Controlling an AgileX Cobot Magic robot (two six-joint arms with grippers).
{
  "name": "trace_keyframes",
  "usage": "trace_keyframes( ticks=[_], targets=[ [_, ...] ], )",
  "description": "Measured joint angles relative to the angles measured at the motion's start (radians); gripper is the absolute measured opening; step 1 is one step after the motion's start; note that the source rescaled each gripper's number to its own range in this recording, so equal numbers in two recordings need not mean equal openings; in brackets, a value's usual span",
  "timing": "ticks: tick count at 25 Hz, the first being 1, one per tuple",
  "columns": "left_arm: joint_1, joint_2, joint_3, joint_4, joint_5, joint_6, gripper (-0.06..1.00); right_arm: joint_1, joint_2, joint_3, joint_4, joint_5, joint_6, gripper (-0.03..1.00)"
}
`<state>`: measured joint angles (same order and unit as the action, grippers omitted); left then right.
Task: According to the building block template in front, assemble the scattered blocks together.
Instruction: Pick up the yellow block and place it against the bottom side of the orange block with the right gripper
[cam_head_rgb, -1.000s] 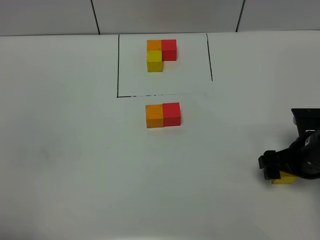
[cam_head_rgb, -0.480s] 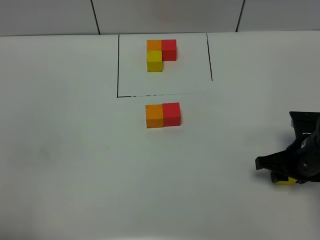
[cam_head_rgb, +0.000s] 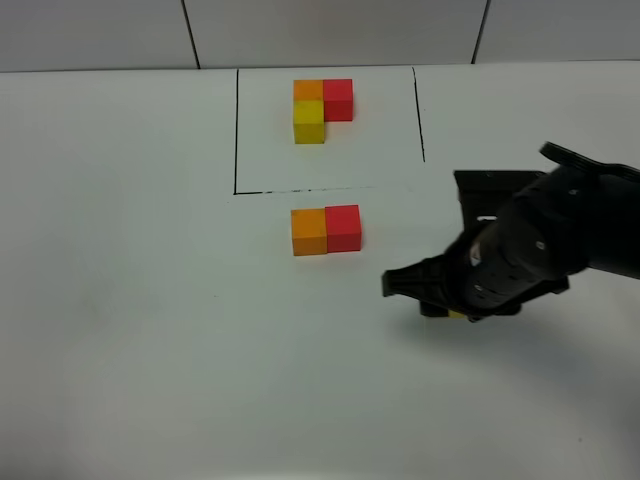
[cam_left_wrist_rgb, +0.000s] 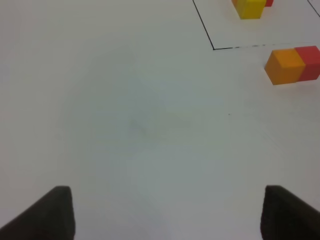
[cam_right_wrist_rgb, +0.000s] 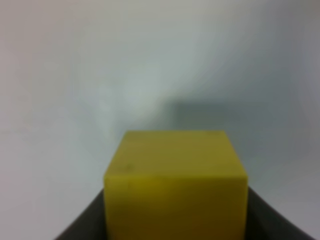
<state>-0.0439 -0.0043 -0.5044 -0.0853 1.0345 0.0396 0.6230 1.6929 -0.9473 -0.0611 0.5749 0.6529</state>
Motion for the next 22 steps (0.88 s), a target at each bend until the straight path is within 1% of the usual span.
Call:
trace_keyframes(
  ticks=[2, 4, 8, 13, 15, 18, 22],
  targets=[
    [0.0, 0.0, 0.0, 0.0, 0.0, 0.0, 0.79, 0.049, 0.041, -0.07, -0.038, 0.039, 0.067, 0.01],
    [0.0, 0.0, 0.0, 0.0, 0.0, 0.0, 0.79, 0.098, 0.106, -0.148, -0.065, 0.081, 0.107, 0.01],
    [0.0, 0.0, 0.0, 0.0, 0.0, 0.0, 0.79, 0.157, 0.243, -0.304, -0.071, 0.141, 0.141, 0.01],
    [0.0, 0.0, 0.0, 0.0, 0.0, 0.0, 0.79, 0.175, 0.365, -0.494, -0.054, 0.233, 0.132, 0.01],
    [0.0, 0.0, 0.0, 0.0, 0.0, 0.0, 0.79, 0.176, 0.401, -0.558, -0.034, 0.254, 0.113, 0.01],
    [0.0, 0.0, 0.0, 0.0, 0.0, 0.0, 0.79, 0.178, 0.445, -0.624, -0.023, 0.269, 0.089, 0.01],
    [0.0, 0.0, 0.0, 0.0, 0.0, 0.0, 0.79, 0.178, 0.507, -0.679, -0.019, 0.288, 0.086, 0.01]
  ],
)
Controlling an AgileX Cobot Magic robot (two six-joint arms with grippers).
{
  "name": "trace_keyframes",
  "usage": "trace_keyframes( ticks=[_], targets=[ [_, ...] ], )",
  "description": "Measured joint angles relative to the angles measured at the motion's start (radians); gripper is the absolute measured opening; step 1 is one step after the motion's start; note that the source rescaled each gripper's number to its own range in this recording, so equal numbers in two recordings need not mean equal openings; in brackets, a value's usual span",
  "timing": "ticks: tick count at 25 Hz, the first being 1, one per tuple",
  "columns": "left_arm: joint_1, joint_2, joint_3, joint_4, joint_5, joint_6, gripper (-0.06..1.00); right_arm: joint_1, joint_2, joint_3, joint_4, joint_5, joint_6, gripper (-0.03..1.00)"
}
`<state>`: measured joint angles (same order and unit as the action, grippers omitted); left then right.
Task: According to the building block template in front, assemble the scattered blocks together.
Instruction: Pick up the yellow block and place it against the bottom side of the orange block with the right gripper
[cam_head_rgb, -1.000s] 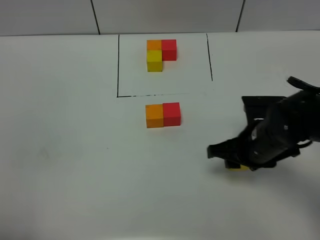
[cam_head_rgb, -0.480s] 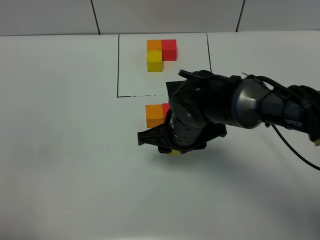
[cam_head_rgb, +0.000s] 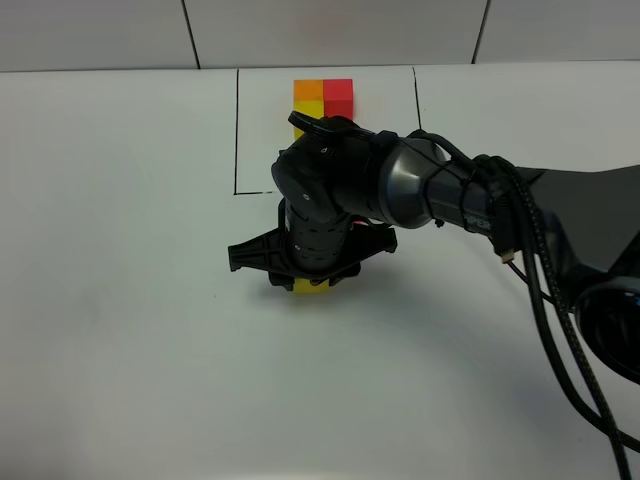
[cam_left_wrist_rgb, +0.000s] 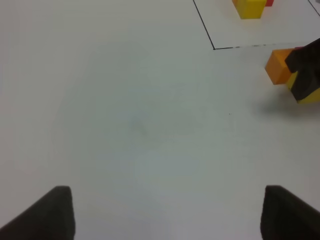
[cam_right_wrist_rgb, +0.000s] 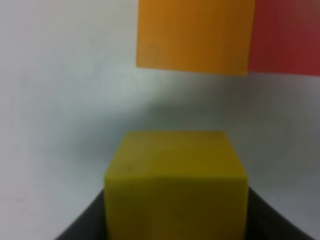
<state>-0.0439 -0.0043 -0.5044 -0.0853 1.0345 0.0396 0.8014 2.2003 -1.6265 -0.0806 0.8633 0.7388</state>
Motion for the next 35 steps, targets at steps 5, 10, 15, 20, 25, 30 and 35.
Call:
trace_keyframes(
  ticks=[5, 10, 15, 20, 25, 30, 35],
  targets=[
    [0.0, 0.0, 0.0, 0.001, 0.0, 0.0, 0.79, 0.002, 0.054, -0.019, 0.002, 0.007, 0.0, 0.01],
    [0.0, 0.0, 0.0, 0.001, 0.0, 0.0, 0.79, -0.003, 0.068, -0.035, 0.001, 0.009, 0.004, 0.01],
    [0.0, 0.0, 0.0, 0.001, 0.0, 0.0, 0.79, -0.006, 0.078, -0.045, 0.001, 0.018, 0.015, 0.01],
    [0.0, 0.0, 0.0, 0.001, 0.0, 0.0, 0.79, -0.015, 0.082, -0.05, 0.009, 0.023, 0.018, 0.01],
    [0.0, 0.0, 0.0, 0.001, 0.0, 0.0, 0.79, -0.02, 0.085, -0.052, 0.019, 0.017, 0.027, 0.01],
    [0.0, 0.0, 0.0, 0.001, 0.0, 0.0, 0.79, -0.025, 0.086, -0.052, 0.014, -0.002, 0.027, 0.01],
    [0.0, 0.0, 0.0, 0.001, 0.0, 0.0, 0.79, -0.041, 0.09, -0.052, -0.003, -0.03, 0.029, 0.01]
  ],
)
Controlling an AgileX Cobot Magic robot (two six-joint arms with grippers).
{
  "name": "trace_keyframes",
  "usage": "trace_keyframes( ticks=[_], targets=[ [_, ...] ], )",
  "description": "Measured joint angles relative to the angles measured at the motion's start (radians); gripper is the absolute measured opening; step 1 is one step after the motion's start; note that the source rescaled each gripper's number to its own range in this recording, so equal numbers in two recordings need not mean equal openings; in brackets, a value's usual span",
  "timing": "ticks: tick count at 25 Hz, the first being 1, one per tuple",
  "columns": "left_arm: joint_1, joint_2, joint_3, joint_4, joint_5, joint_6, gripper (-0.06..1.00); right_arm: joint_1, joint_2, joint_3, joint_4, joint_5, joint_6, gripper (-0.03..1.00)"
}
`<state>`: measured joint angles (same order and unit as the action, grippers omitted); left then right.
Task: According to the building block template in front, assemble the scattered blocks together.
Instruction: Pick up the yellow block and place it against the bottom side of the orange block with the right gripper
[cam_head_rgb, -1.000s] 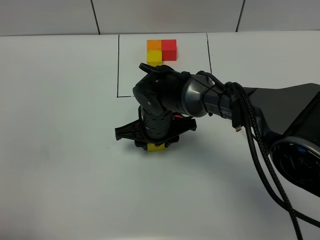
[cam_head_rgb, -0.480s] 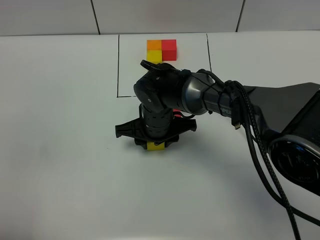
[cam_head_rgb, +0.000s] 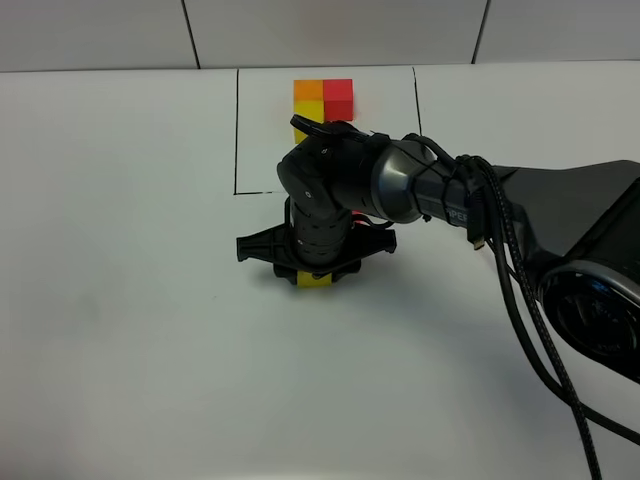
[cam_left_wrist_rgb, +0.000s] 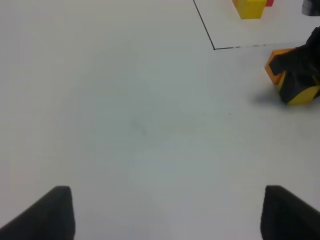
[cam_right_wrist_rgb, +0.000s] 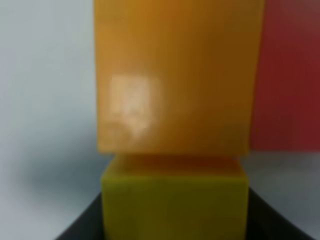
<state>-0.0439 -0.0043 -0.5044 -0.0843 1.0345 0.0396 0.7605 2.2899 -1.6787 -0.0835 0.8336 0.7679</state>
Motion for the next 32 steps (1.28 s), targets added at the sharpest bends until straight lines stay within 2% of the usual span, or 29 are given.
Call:
trace_keyframes(
  ticks=[32],
  targets=[
    [0.0, 0.0, 0.0, 0.0, 0.0, 0.0, 0.79, 0.0, 0.012, -0.005, -0.017, -0.019, 0.035, 0.01]
  ],
)
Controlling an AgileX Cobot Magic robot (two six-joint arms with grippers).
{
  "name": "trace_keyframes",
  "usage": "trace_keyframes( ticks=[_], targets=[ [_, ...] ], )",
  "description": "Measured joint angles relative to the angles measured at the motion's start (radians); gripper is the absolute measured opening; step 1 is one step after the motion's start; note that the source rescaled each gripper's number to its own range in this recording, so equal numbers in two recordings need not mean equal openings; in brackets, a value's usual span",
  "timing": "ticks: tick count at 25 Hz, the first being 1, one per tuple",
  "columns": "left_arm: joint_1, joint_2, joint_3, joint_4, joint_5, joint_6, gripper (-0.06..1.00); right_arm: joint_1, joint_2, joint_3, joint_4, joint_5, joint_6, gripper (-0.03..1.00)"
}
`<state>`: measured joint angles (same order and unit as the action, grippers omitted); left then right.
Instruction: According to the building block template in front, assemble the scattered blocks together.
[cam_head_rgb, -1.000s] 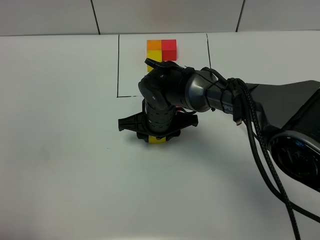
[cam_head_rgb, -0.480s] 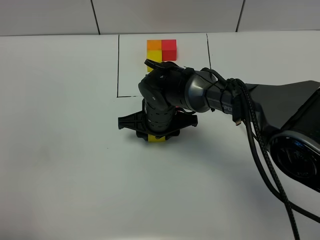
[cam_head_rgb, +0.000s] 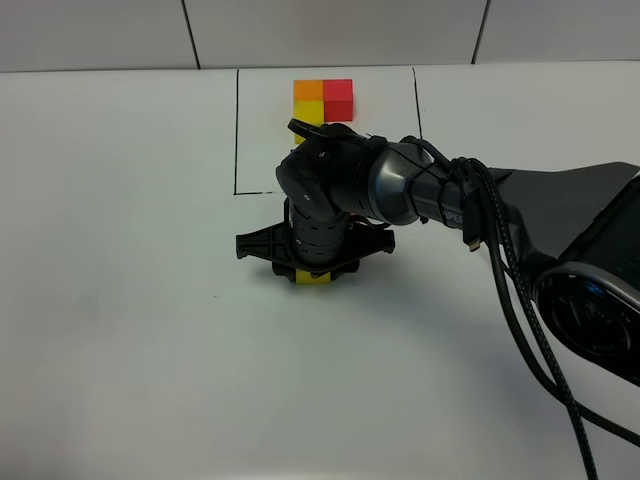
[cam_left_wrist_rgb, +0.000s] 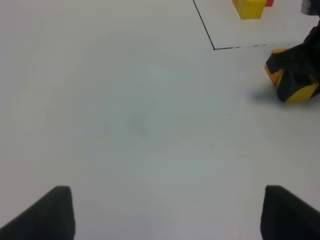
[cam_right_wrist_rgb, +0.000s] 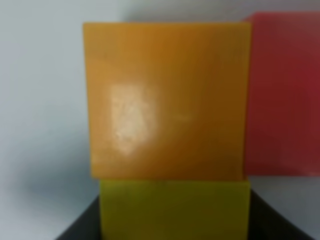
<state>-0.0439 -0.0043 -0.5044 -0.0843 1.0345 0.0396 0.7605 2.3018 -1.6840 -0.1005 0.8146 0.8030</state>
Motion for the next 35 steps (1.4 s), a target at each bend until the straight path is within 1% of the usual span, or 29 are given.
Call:
trace_keyframes(
  ticks=[6, 8, 9, 12, 15, 16, 18, 27, 35],
  targets=[
    [0.0, 0.0, 0.0, 0.0, 0.0, 0.0, 0.79, 0.0, 0.0, -0.001, 0.0, 0.002, 0.0, 0.01],
    [0.0, 0.0, 0.0, 0.0, 0.0, 0.0, 0.79, 0.0, 0.0, -0.001, 0.0, 0.002, 0.0, 0.04],
    [0.0, 0.0, 0.0, 0.0, 0.0, 0.0, 0.79, 0.0, 0.0, -0.001, 0.002, 0.002, -0.001, 0.07],
    [0.0, 0.0, 0.0, 0.0, 0.0, 0.0, 0.79, 0.0, 0.0, -0.001, 0.017, -0.01, -0.015, 0.25],
    [0.0, 0.0, 0.0, 0.0, 0.0, 0.0, 0.79, 0.0, 0.0, -0.003, 0.019, -0.026, -0.048, 0.4],
    [0.0, 0.0, 0.0, 0.0, 0.0, 0.0, 0.79, 0.0, 0.0, -0.003, 0.018, -0.03, -0.055, 0.43],
    [0.0, 0.0, 0.0, 0.0, 0.0, 0.0, 0.79, 0.0, 0.0, -0.003, 0.018, -0.031, -0.06, 0.47],
    [0.0, 0.0, 0.0, 0.0, 0.0, 0.0, 0.79, -0.009, -0.03, 0.01, 0.018, -0.03, -0.065, 0.51],
    [0.0, 0.0, 0.0, 0.0, 0.0, 0.0, 0.79, -0.009, -0.094, 0.01, 0.022, 0.007, -0.091, 0.51]
  ],
)
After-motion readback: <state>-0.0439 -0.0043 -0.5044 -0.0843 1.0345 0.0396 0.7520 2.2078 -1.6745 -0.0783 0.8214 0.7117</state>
